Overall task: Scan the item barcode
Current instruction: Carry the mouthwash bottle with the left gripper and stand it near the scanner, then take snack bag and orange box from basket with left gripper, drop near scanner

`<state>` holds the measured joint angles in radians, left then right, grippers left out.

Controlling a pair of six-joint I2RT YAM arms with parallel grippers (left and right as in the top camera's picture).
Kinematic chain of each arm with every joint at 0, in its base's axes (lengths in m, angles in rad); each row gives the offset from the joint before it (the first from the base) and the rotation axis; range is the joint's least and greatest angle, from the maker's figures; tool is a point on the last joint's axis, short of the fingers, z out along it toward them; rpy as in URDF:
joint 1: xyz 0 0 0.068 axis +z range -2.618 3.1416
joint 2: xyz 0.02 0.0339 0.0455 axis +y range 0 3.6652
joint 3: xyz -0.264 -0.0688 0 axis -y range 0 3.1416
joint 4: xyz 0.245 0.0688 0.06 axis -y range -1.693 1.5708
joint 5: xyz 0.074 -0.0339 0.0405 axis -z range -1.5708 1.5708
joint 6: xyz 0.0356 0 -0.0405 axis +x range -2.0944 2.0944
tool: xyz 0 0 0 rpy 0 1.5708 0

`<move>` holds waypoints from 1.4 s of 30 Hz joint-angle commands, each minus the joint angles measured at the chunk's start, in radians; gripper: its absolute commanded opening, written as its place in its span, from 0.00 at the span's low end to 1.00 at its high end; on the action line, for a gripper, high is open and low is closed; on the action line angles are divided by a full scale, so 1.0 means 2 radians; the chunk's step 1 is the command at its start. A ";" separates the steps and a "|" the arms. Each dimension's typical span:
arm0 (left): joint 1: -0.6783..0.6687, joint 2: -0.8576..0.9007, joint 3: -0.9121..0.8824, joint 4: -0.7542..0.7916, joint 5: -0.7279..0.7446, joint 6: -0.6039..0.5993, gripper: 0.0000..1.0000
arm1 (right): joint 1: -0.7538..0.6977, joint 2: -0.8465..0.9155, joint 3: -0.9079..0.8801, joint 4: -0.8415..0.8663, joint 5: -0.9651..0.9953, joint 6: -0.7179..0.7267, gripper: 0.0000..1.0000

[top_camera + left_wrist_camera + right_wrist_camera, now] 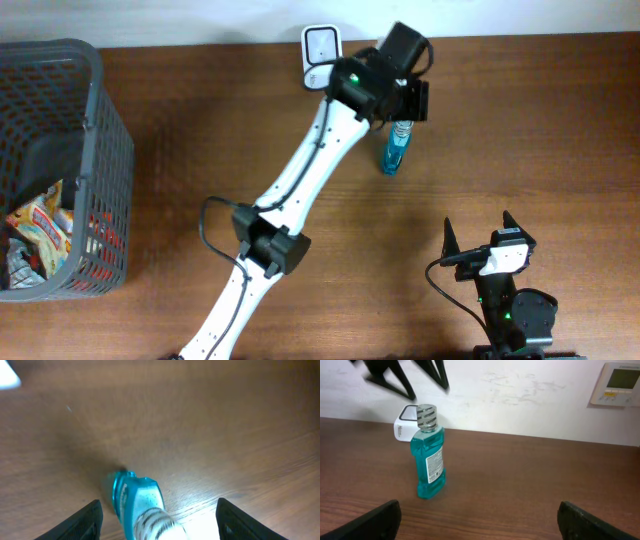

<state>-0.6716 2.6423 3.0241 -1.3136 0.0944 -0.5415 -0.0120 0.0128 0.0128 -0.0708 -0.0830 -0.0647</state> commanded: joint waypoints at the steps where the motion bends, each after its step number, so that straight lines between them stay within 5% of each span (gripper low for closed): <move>1: 0.038 -0.095 0.035 -0.015 0.003 0.012 0.71 | 0.003 -0.003 -0.004 -0.001 0.003 -0.003 0.98; 8: 0.208 -0.229 0.036 -0.172 -0.037 0.075 0.79 | 0.003 -0.003 -0.004 -0.001 0.003 -0.003 0.98; 9: 0.247 -0.246 0.036 -0.187 -0.065 0.072 0.72 | 0.003 -0.003 -0.004 -0.001 0.003 -0.003 0.98; 14: 0.454 -0.275 0.027 -0.187 -0.072 0.058 0.89 | 0.003 -0.003 -0.004 -0.001 0.003 -0.003 0.98; 21: 0.615 -0.275 -0.127 -0.187 -0.072 0.064 0.99 | 0.003 -0.003 -0.004 -0.001 0.003 -0.003 0.98; 27: 0.666 -0.275 -0.334 -0.170 -0.107 0.043 0.99 | 0.003 -0.003 -0.004 -0.001 0.003 -0.003 0.98; 33: 0.668 -0.275 -0.539 -0.034 -0.096 0.043 1.00 | 0.003 -0.003 -0.004 -0.001 0.003 -0.003 0.98; 34: 0.668 -0.275 -0.560 -0.017 -0.096 0.043 0.96 | 0.003 -0.003 -0.004 -0.001 0.003 -0.003 0.98; 36: 0.668 -0.274 -0.598 0.010 -0.099 0.043 0.57 | 0.003 -0.003 -0.004 -0.001 0.003 -0.003 0.98; 41: 0.668 -0.274 -0.633 0.032 -0.115 0.043 0.45 | 0.003 -0.003 -0.004 -0.001 0.003 -0.003 0.98; 42: 0.668 -0.274 -0.635 0.031 -0.117 0.043 0.33 | 0.003 -0.003 -0.004 -0.001 0.003 -0.003 0.98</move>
<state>0.6643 2.1056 1.7813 -1.2518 -0.1173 -0.4530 -0.0120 0.0120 0.0128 -0.0708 -0.0830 -0.0643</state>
